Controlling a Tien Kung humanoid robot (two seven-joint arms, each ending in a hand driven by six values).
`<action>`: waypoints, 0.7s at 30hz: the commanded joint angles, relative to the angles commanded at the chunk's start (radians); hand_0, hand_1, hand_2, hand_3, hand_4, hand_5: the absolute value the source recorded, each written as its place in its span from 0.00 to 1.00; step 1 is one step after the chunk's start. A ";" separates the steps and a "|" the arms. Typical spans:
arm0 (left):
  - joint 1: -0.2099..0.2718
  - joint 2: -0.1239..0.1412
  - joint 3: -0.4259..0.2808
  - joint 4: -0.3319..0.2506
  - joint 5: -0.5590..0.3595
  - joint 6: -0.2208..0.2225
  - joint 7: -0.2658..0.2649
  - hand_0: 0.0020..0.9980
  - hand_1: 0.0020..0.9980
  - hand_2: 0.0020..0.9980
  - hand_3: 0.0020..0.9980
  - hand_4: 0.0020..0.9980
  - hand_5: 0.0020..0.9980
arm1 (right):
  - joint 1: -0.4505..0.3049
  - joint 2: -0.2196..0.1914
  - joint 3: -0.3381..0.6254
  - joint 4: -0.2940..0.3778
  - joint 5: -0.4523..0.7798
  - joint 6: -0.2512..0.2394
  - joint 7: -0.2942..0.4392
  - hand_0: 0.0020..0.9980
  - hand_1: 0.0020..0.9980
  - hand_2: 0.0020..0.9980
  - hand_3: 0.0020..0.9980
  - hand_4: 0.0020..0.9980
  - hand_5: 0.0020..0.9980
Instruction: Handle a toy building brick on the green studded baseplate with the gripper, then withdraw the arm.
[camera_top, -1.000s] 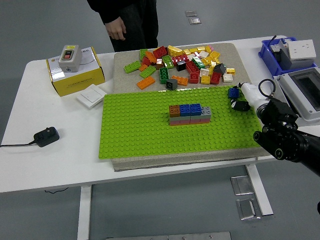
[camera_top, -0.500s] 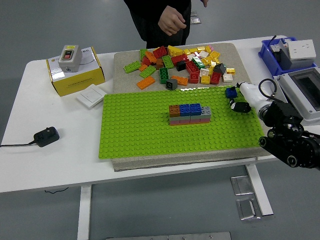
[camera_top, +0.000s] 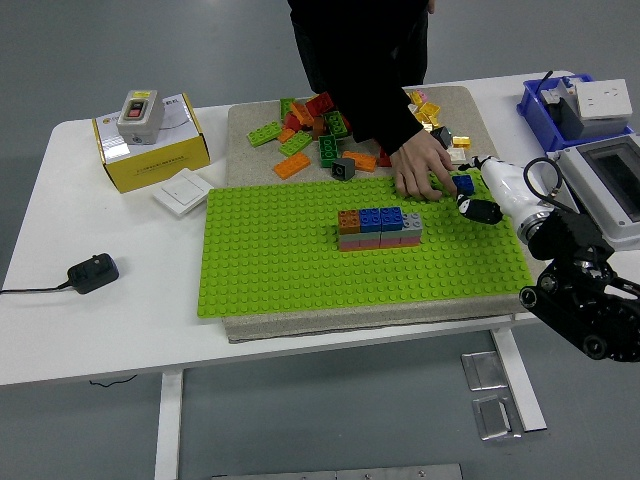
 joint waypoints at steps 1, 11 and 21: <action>0.001 -0.001 -0.001 0.000 -0.001 0.000 0.000 0.66 0.66 0.58 0.60 0.17 0.66 | -0.015 0.004 0.029 0.003 -0.013 -0.004 0.000 0.79 0.88 0.94 0.80 0.48 0.37; 0.005 -0.004 -0.007 0.000 0.000 0.002 0.003 0.66 0.66 0.58 0.60 0.17 0.66 | -0.076 0.010 0.236 -0.001 -0.051 -0.018 0.005 0.80 0.89 0.94 0.86 0.49 0.37; 0.002 -0.006 -0.004 0.000 -0.003 0.002 0.001 0.66 0.66 0.58 0.60 0.17 0.65 | -0.074 0.007 0.174 -0.022 -0.013 -0.006 0.004 0.80 0.89 0.95 0.88 0.50 0.37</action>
